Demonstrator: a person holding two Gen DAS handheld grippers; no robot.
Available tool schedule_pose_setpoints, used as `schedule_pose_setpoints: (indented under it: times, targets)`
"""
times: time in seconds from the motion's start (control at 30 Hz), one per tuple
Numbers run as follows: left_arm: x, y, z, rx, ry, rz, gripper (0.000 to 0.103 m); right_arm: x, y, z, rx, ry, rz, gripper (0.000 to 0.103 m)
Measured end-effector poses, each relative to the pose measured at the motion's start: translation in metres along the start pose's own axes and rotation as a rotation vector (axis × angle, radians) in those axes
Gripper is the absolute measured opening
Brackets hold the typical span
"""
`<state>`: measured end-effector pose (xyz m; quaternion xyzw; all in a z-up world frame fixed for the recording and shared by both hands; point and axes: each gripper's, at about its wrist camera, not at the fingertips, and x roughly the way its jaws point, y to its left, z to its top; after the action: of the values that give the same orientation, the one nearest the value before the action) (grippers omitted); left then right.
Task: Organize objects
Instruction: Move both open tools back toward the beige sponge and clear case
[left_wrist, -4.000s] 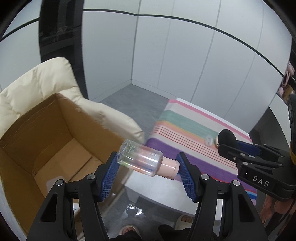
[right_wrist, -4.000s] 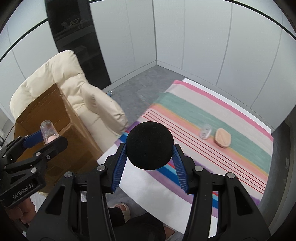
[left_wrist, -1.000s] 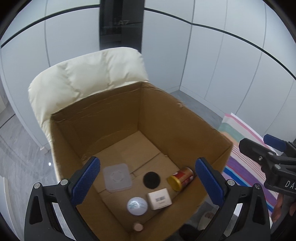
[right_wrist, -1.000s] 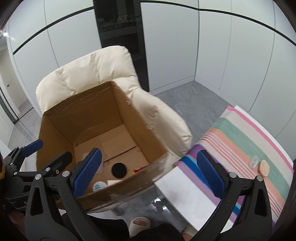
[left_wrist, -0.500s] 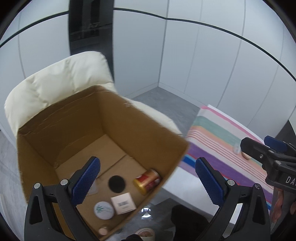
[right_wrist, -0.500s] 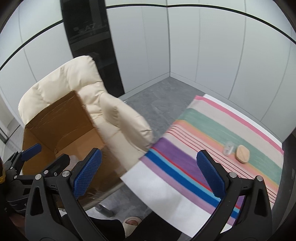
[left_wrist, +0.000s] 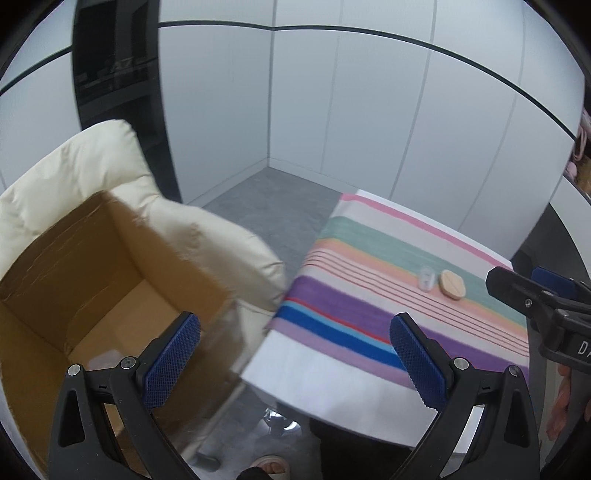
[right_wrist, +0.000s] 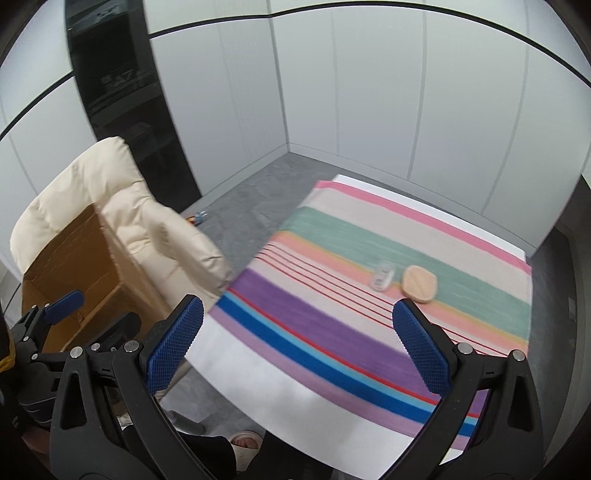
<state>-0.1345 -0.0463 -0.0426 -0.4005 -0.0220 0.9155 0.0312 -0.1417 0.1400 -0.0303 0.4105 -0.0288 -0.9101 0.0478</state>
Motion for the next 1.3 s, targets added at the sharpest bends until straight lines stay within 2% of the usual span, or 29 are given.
schedule_pose_setpoints:
  times: [0.33, 0.5, 0.63, 0.93, 1.1, 1.3]
  targets:
    - [0.012, -0.055, 0.001, 0.089, 0.011, -0.051, 0.103, -0.012, -0.059, -0.008, 0.083, -0.011, -0.06, 0.103]
    - [0.018, -0.08, 0.001, 0.113, 0.008, -0.067, 0.103, -0.018, -0.078, -0.016, 0.083, -0.022, -0.071, 0.103]
    - [0.022, -0.101, 0.001, 0.133, 0.007, -0.084, 0.103, -0.025, -0.092, -0.025, 0.064, -0.013, -0.121, 0.103]
    - [0.041, -0.145, -0.008, 0.234, 0.037, -0.08, 0.103, -0.027, -0.138, -0.047, 0.143, 0.025, -0.188, 0.103]
    - [0.064, -0.165, -0.002, 0.281, 0.028, -0.112, 0.103, -0.009, -0.167, -0.051, 0.161, 0.048, -0.221, 0.103]
    - [0.114, -0.184, 0.002, 0.337, 0.047, -0.134, 0.102, 0.04, -0.193, -0.055, 0.174, 0.094, -0.245, 0.103]
